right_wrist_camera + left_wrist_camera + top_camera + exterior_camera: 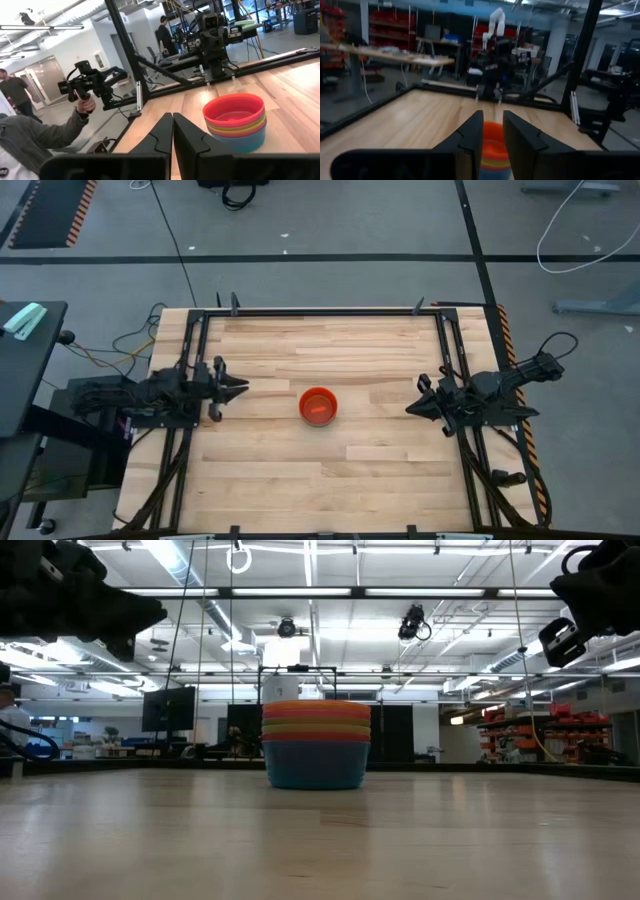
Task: Nest bowls inside each other
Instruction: Return to Home Position
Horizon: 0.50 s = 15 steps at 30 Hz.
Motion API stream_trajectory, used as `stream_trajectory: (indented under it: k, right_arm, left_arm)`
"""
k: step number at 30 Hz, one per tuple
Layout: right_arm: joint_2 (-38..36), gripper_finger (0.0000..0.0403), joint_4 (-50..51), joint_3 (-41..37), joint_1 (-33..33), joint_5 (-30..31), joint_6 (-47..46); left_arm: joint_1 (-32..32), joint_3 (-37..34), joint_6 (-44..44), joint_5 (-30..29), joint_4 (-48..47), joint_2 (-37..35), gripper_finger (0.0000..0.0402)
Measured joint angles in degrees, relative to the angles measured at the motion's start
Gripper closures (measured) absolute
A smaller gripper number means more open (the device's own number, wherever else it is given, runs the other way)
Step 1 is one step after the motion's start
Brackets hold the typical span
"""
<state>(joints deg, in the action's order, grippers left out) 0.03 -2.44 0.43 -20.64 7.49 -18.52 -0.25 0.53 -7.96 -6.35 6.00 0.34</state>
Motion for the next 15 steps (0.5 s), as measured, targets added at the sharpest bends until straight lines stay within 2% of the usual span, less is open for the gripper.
stream_trajectory:
  k: [5,9,15]
  right_arm:
    - [0.06,0.0384,0.00,0.00,0.00,0.00,0.75]
    - [0.72,0.0384,0.04,0.00,0.03,0.35,5.36]
    - [1.64,0.0384,0.01,0.02,2.43,1.07,10.45]
  left_arm:
    - [0.00,0.00,4.00,-0.02,1.18,0.00,0.0317]
    - [0.02,0.00,9.02,-0.01,-3.16,0.02,0.0312]
    - [0.13,0.07,15.33,0.02,-4.19,0.02,0.0312]
